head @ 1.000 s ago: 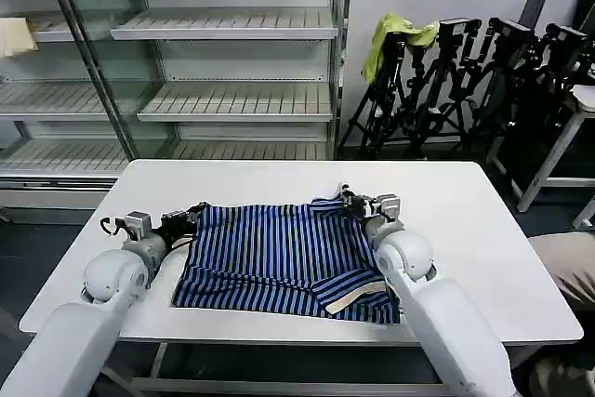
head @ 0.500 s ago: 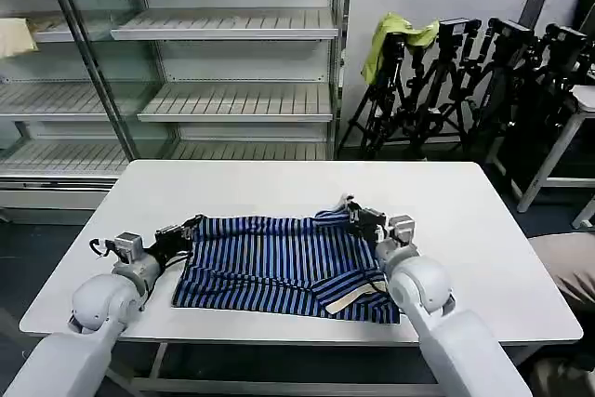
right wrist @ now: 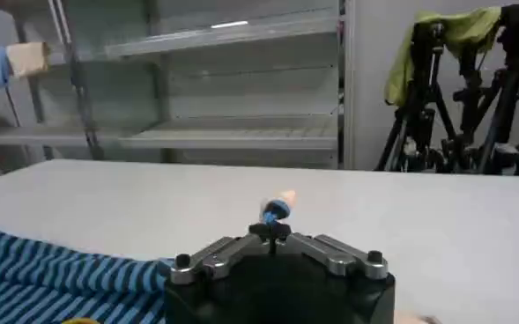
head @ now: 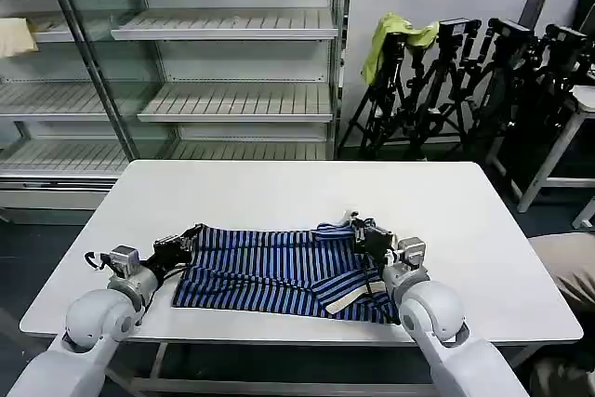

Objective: Fold and organize the clothes.

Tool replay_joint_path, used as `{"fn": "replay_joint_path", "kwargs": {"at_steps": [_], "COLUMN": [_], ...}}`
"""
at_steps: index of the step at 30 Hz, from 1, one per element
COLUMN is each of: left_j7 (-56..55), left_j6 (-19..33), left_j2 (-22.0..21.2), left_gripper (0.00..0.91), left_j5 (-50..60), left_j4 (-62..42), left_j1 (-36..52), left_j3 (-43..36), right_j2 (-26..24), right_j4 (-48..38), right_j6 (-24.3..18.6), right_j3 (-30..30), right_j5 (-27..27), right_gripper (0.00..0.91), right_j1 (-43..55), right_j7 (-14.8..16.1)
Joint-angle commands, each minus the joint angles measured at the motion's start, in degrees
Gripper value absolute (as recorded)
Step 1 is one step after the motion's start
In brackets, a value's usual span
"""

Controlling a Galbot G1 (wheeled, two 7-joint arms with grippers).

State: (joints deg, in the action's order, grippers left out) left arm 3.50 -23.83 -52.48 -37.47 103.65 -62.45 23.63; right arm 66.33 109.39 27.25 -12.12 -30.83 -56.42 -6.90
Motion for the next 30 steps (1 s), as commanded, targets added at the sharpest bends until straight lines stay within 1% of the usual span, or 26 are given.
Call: {"fn": "replay_joint_path", "kwargs": {"at_steps": [1,3,10,13,20,30], "left_j7": [0.01,-0.02,0.03,-0.06,-0.12,-0.14], "left_j6": [0.01,0.02,0.08,0.00,-0.16,-0.17], "left_j2": [0.18,0.39,0.98,0.87,0.85,0.74], "left_gripper": [0.010,0.010,0.010,0.010,0.010,0.010], "left_j5": [0.09,0.07,0.11,0.34,0.36,0.53], "left_j4": [1.83,1.87,2.35,2.23,1.52,1.38], "left_j1": [-1.79,-1.82,-2.79,-2.64,-1.99,-2.22], "left_j3": [0.25,0.32,0.06,-0.27,0.01,-0.06], "right_j2": [0.23,0.63,1.31,1.62,1.01,0.63], "right_j4": [2.18,2.03,2.84,2.93,2.82,0.85], "right_j6": [-0.02,0.17,1.03,2.23,3.05,3.01], "right_j3": [-0.54,-0.72,-1.93,-2.15,-2.62,-3.22], "right_j5": [0.88,1.34,1.49,1.91,1.72,1.61], "right_gripper": [0.000,0.000,0.000,0.000,0.000,0.000], "right_j1": [-2.51,-2.74,-4.26,-4.75,-4.82,-4.41], "right_j7": [-0.01,-0.56,-1.07,-2.24,-1.63,-0.82]}}
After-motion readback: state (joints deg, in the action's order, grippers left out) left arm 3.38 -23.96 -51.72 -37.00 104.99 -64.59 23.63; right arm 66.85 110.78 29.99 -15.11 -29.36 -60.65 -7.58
